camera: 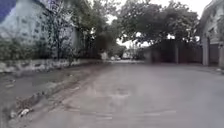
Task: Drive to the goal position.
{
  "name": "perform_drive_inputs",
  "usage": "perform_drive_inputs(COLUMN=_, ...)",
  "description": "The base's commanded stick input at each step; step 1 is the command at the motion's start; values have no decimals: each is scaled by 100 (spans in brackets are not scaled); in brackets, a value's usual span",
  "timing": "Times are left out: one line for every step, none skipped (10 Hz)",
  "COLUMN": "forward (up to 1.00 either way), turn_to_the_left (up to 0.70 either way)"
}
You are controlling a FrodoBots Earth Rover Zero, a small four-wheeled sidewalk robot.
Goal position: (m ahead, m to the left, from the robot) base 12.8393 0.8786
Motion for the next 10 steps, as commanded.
perform_drive_inputs(forward=100, turn_to_the_left=0)
perform_drive_inputs(forward=100, turn_to_the_left=0)
perform_drive_inputs(forward=100, turn_to_the_left=-4)
perform_drive_inputs(forward=100, turn_to_the_left=-35)
perform_drive_inputs(forward=100, turn_to_the_left=-40)
perform_drive_inputs(forward=100, turn_to_the_left=-19)
perform_drive_inputs(forward=100, turn_to_the_left=-3)
perform_drive_inputs(forward=100, turn_to_the_left=0)
perform_drive_inputs(forward=100, turn_to_the_left=0)
perform_drive_inputs(forward=100, turn_to_the_left=0)
